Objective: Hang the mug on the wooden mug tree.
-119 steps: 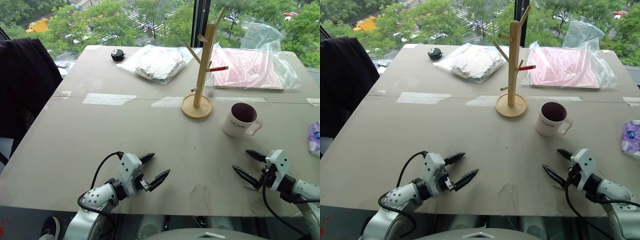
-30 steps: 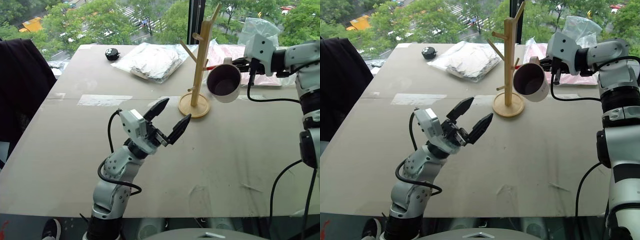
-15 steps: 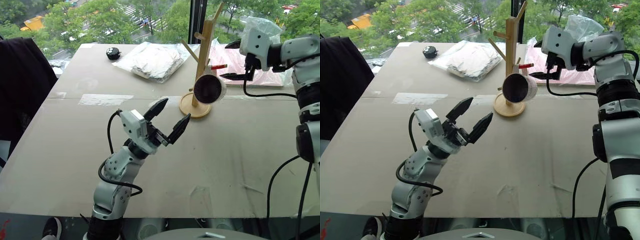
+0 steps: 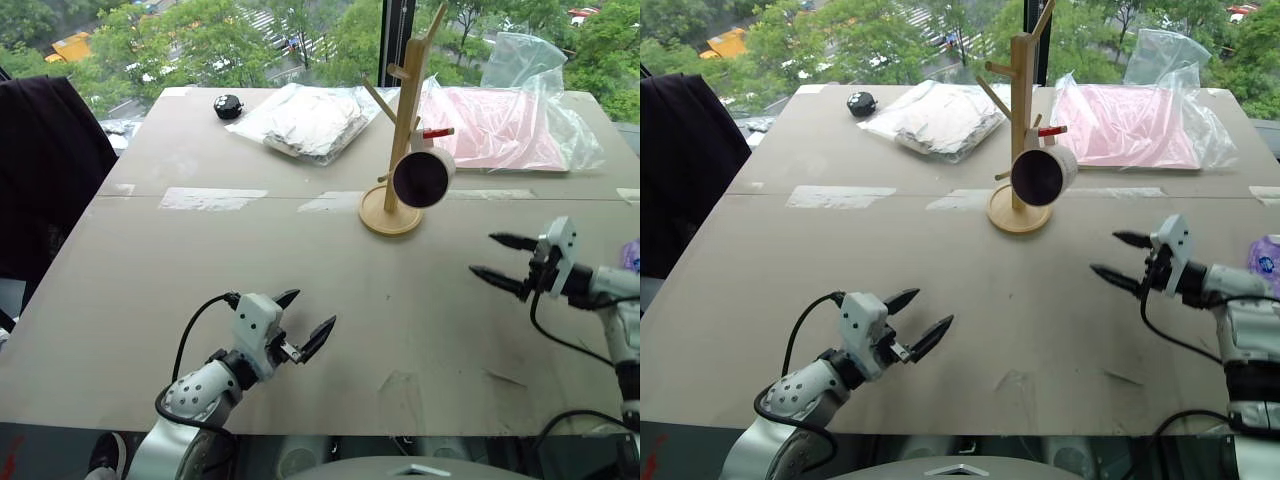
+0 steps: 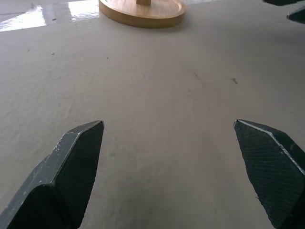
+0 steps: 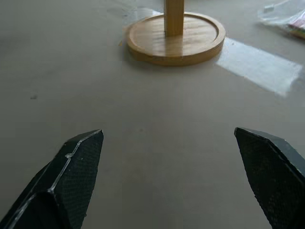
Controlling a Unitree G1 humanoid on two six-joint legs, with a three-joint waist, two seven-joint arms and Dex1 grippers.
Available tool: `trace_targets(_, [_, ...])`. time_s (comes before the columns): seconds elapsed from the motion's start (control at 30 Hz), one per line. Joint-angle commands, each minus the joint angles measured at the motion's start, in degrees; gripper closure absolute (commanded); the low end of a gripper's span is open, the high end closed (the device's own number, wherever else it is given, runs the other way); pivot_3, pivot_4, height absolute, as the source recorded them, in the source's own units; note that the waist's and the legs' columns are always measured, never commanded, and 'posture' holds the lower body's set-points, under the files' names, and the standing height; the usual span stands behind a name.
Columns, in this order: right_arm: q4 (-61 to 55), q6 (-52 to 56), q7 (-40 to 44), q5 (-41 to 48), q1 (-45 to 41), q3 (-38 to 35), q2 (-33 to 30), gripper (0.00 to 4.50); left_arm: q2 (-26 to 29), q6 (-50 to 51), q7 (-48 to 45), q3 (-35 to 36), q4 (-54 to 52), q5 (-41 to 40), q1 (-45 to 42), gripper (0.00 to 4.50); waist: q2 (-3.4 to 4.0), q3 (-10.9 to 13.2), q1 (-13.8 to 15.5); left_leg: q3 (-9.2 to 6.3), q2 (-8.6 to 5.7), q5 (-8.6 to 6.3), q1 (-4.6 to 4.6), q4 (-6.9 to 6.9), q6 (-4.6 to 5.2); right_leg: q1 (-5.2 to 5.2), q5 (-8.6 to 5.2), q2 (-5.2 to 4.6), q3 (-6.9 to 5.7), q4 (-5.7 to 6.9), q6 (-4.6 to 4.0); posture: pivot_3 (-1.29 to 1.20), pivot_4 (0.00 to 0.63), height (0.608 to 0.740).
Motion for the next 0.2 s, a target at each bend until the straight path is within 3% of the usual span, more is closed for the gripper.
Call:
trace_targets(0.03, [-11.96, 1.02, -5.87, 3.6, 8.18, -3.73, 2.8, 0.05, 0.2, -0.98, -0.56, 0.99, -0.41, 0.2, 1.08, 0.0, -0.02, -0.01, -0.24, 0.04, 0.0, 0.0, 0.06, 0.05, 0.0, 0.04, 0.0, 0.04, 0.01, 0.02, 0.01, 0.0, 0.15, 0.74])
trace_targets(0.2, [-18.51, -0.06, -11.41, 3.26, 17.07, -2.1, 8.03, 0.05, 0.18, -1.36, -1.07, 0.51, -0.01, 1.09, 1.78, 0.0, -0.18, -0.04, -0.47, 0.08, 0.13, 0.0, 0.16, 0.35, 0.0, 0.17, -0.11, 0.51, 0.06, 0.07, 0.22, 0.0, 0.15, 0.74])
